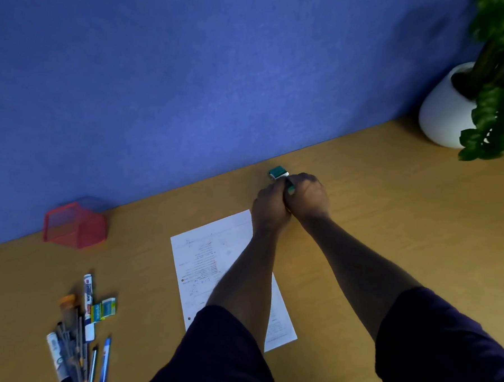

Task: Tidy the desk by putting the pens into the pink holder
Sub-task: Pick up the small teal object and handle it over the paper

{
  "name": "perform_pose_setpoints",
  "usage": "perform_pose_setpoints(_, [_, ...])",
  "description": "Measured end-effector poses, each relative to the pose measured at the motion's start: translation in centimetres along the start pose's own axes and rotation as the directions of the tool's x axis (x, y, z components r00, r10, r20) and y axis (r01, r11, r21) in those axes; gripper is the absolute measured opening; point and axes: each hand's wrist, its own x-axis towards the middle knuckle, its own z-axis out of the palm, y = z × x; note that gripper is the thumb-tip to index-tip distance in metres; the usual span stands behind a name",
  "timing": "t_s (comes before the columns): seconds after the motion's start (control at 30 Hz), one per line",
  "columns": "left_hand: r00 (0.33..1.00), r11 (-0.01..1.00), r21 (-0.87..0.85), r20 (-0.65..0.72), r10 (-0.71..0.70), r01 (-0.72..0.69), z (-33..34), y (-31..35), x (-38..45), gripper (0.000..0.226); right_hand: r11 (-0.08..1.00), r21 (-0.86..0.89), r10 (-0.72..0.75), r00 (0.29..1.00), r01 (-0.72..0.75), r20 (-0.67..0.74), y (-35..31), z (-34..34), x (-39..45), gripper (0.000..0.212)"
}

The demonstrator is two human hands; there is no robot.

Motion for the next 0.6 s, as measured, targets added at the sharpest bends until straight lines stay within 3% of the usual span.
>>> perform_pose_setpoints(0.17, [0.997, 1.000, 0.022, -0.074, -0.009, 0.010, -2.7, 0.0, -3.1, 0.025, 0.988, 0.017, -0.155, 0.988, 0.155, -0.023, -1.4, -1.8, -3.0, 0.015])
perform_pose_setpoints(0.3, [0.995, 0.999, -0.002, -0.080, -0.054, 0.054, -4.8, -0.1, -6.3, 0.013, 0.980, 0.055, -0.194, 0.981, 0.193, 0.022, -2.9, -2.7, -5.6, 0.018])
perform_pose_setpoints(0.6, [0.991, 0.997, 0.057, -0.131, -0.037, 0.045, -7.6, -2.0, -12.9, 0.024, 0.969, 0.084, -0.241, 0.966, 0.234, 0.089, -5.3, -4.0, -10.5, 0.020])
